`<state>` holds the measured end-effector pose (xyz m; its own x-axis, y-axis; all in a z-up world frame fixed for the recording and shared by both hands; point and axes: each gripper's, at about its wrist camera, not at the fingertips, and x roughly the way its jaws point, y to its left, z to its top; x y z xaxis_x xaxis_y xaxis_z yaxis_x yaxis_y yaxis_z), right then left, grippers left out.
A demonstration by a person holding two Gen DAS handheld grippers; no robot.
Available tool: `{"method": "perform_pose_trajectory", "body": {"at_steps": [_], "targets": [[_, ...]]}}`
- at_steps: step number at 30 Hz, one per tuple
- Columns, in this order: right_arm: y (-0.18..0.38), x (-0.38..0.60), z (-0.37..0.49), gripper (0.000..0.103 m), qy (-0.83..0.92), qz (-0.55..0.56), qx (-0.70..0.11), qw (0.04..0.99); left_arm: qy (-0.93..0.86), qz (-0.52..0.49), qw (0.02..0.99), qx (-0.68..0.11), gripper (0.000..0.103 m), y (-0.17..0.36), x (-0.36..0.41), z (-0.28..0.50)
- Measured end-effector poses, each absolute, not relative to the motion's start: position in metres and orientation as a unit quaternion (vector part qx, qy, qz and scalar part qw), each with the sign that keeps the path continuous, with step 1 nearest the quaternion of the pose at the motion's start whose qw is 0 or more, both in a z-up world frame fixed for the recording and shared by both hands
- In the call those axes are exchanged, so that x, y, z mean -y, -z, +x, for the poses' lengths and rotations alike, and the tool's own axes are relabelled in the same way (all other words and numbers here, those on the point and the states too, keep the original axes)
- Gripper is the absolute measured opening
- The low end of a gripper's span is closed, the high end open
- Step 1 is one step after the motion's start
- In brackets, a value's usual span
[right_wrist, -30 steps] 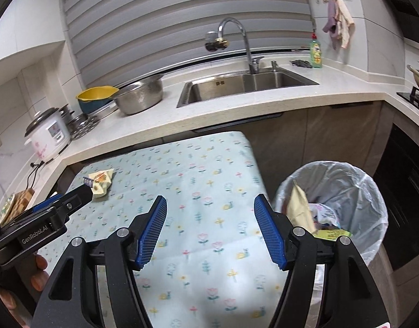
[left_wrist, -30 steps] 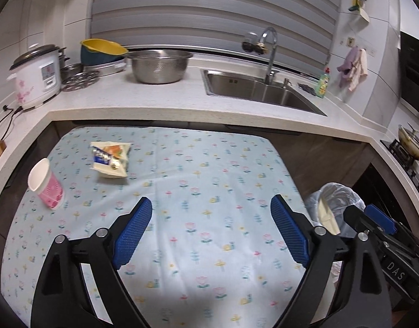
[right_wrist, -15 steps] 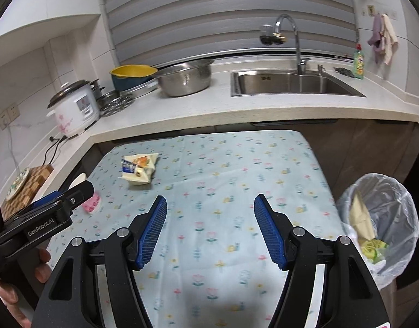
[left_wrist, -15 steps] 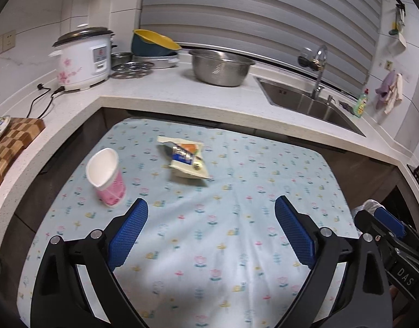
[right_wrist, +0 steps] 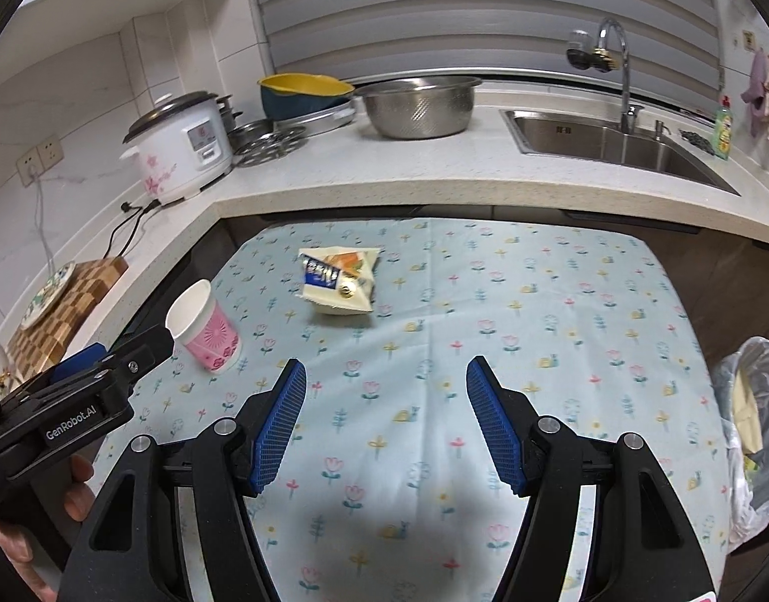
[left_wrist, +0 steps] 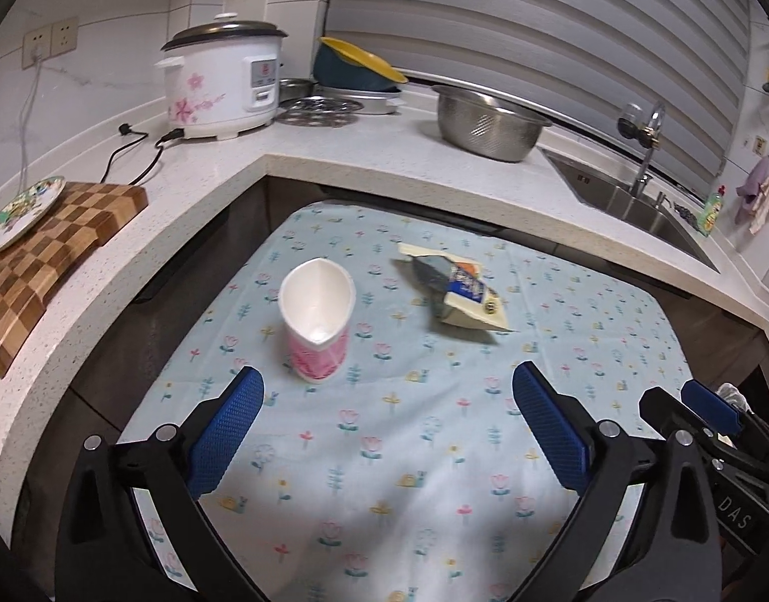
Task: Collect trash
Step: 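Move both tools back over the table toward the paper cup and small bread bag, then grasp the pink paper cup with the left tool while the right tool grasps the small bread bag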
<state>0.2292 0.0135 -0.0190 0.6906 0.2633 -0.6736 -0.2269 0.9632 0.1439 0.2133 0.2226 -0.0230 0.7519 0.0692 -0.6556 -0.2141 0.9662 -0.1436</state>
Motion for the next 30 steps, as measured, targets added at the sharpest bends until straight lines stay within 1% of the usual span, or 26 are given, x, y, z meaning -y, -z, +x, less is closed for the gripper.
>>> {"method": "perform_pose_trajectory", "body": {"at_steps": [8, 11, 14, 18, 23, 30], "targets": [[0.039, -0.050, 0.262, 0.065, -0.144, 0.035, -0.391, 0.908, -0.107, -0.119, 0.918, -0.363, 0.095, 0.048, -0.268, 0.225], [0.046, -0.063, 0.275, 0.073, -0.144, 0.033, -0.391, 0.909, -0.115, -0.125, 0.914, -0.368, 0.095, 0.056, -0.282, 0.232], [0.051, -0.077, 0.290, 0.076, -0.144, 0.023, -0.390, 0.909, -0.118, -0.129, 0.911, -0.372, 0.095, 0.064, -0.293, 0.241], [0.057, -0.089, 0.310, 0.084, -0.143, 0.013, -0.388, 0.910, -0.114, -0.129, 0.909, -0.379, 0.096, 0.076, -0.301, 0.251], [0.068, -0.099, 0.338, 0.084, -0.132, 0.008, -0.394, 0.910, -0.100, -0.121, 0.909, -0.385, 0.096, 0.088, -0.300, 0.265], [0.092, -0.105, 0.372, 0.084, -0.126, 0.032, -0.423, 0.897, -0.087, -0.114, 0.909, -0.392, 0.096, 0.101, -0.294, 0.284]]}}
